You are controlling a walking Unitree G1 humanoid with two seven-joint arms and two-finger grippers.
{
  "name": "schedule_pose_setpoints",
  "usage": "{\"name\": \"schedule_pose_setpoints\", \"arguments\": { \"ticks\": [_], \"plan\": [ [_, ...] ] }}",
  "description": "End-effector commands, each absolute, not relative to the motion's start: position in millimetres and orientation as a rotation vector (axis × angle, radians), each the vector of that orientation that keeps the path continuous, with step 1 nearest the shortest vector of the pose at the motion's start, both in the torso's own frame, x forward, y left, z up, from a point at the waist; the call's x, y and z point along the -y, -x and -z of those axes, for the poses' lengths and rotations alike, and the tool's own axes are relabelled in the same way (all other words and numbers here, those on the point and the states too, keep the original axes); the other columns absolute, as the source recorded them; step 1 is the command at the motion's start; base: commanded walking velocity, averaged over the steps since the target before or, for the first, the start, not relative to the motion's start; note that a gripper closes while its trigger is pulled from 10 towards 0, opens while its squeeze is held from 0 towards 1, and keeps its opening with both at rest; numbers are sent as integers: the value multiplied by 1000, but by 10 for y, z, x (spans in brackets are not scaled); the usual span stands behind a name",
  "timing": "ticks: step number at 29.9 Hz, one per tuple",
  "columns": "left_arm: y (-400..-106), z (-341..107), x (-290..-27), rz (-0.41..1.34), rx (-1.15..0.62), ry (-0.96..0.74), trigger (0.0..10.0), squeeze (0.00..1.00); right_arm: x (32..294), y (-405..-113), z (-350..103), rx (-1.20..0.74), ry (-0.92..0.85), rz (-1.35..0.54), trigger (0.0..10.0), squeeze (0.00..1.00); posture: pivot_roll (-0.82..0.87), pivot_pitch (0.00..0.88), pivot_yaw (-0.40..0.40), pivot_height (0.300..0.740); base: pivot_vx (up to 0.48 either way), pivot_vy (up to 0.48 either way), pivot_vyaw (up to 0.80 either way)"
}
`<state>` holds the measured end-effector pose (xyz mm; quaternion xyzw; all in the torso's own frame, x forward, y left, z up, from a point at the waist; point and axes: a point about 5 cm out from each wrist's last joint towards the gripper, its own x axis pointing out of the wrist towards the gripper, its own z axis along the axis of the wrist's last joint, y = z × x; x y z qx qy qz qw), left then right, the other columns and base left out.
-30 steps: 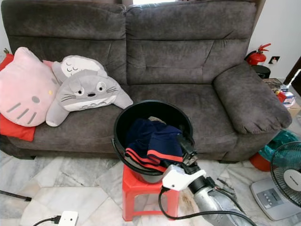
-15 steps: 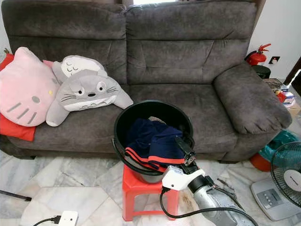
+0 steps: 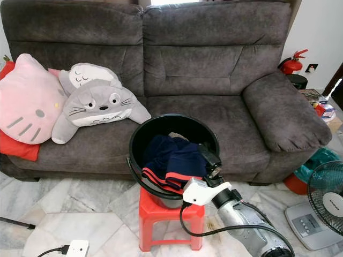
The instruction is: Hang hanger
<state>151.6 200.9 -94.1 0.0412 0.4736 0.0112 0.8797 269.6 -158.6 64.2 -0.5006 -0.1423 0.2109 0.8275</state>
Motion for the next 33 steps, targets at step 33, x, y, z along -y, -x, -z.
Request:
{"name": "schedule_pose_setpoints", "arguments": {
  "ticks": [33],
  "plan": [
    [-1456,954,-2055,-35,-996,-94,10000,0,1664,-2805,-622,234,1091,-402,0,0,-96,0,6,740,0,0,0]
  ]
}}
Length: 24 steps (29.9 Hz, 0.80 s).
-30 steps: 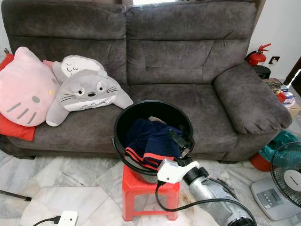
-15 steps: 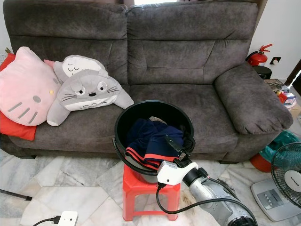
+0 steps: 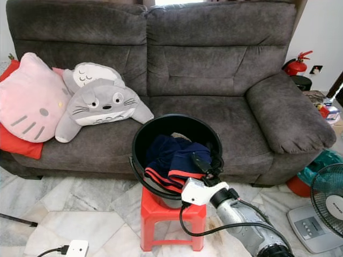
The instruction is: Hang hanger
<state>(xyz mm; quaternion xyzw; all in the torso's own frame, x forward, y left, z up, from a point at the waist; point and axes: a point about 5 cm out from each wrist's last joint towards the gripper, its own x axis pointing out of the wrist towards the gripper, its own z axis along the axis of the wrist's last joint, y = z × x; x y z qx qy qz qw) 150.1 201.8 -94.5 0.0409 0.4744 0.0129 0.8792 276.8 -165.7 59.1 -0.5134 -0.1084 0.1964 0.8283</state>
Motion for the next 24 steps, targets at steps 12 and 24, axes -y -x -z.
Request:
{"name": "schedule_pose_setpoints", "arguments": {
  "ticks": [12,24],
  "plan": [
    [-1472,947,-2055,-26,-990,-98,10000,0,1693,-2795,-597,209,1080,-370,0,0,-101,0,11,740,0,0,0],
    [-1465,948,-2066,-25,-993,-102,10000,0,1905,-2975,-705,110,943,-128,0,0,-95,0,17,740,0,0,0]
  ]
}}
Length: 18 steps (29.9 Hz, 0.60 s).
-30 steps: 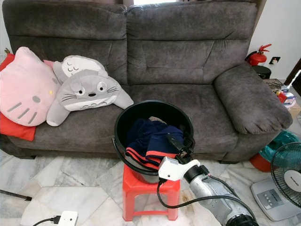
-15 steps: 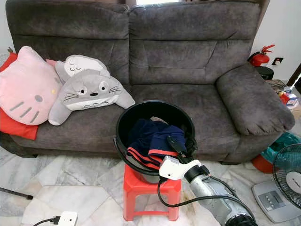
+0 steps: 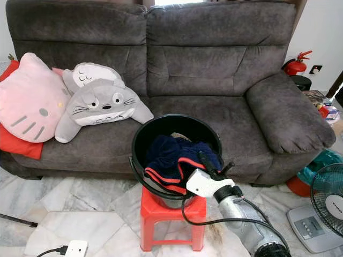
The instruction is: Hang hanger
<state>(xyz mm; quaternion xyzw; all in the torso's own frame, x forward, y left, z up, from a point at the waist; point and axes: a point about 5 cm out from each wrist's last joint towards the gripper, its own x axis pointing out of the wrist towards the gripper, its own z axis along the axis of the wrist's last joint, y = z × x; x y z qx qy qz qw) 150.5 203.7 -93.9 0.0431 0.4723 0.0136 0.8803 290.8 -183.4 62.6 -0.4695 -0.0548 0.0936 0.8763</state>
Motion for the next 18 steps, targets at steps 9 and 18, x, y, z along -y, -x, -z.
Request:
{"name": "schedule_pose_setpoints", "arguments": {
  "ticks": [9,18],
  "plan": [
    [-1470,948,-2061,-12,-996,-111,10000,0,2085,-3311,-1399,207,496,140,0,0,-104,0,28,740,0,0,0],
    [-1437,958,-2080,-6,-1008,-124,10000,0,1849,-3166,-2192,446,175,170,0,0,-106,0,35,740,0,0,0]
  ]
}}
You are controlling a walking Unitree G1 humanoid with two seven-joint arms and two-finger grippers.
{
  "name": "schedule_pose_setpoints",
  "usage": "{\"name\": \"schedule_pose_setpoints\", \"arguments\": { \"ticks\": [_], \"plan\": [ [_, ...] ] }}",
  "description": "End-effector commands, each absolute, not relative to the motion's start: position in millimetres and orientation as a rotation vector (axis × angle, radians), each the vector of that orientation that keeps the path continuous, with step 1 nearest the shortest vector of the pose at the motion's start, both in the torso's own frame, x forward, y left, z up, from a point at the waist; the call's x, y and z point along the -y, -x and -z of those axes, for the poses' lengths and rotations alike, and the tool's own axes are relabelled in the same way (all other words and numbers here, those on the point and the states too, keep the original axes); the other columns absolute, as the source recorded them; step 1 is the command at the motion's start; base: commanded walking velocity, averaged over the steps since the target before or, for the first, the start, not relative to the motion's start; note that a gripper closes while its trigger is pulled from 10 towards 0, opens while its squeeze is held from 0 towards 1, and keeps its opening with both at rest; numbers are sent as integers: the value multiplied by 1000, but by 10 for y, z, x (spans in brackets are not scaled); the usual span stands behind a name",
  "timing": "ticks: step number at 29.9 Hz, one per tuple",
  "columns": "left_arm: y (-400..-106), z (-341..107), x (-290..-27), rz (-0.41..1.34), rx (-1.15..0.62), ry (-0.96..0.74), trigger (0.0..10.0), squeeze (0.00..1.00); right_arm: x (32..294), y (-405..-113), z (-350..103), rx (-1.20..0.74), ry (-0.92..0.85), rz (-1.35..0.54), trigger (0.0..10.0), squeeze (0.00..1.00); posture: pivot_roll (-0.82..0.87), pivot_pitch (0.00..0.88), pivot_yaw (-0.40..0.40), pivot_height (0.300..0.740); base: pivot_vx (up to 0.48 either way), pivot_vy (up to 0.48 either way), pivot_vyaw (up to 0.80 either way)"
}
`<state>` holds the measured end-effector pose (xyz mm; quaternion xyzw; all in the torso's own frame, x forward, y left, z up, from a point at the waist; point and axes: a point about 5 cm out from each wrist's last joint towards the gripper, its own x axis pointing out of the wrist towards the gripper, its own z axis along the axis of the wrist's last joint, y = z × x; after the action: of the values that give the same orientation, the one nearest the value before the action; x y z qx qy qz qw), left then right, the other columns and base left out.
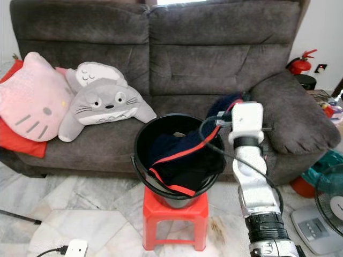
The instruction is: Hang hanger
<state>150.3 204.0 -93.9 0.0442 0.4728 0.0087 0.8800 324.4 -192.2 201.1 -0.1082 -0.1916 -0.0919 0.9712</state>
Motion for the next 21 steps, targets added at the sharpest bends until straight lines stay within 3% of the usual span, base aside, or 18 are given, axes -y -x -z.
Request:
{"name": "schedule_pose_setpoints", "arguments": {
  "ticks": [1,6,7,8,9,21],
  "plan": [
    [-1433,959,-2082,-7,-1009,-125,10000,0,1825,-3139,-2222,453,166,162,0,0,-106,0,35,740,0,0,0],
    [-1398,966,-2104,-14,-1013,-127,10000,0,1740,-2998,-2285,432,77,160,0,0,-105,0,38,740,0,0,0],
    [-1386,970,-2110,-13,-1017,-130,10000,0,1681,-2973,-2292,424,66,134,1255,0,-109,0,40,740,0,0,0],
    [-1382,971,-2112,-13,-1019,-132,10000,0,1657,-2964,-2292,420,69,121,1255,0,-109,0,40,740,0,0,0],
    [-1373,974,-2112,-10,-1023,-136,10000,0,1629,-2957,-2282,419,87,107,10000,0,-108,0,41,740,0,0,0],
    [-1358,975,-2126,-8,-1022,-133,10000,0,1532,-2938,-2198,326,81,112,10000,0,-93,0,51,740,0,0,0]
  ]
}}
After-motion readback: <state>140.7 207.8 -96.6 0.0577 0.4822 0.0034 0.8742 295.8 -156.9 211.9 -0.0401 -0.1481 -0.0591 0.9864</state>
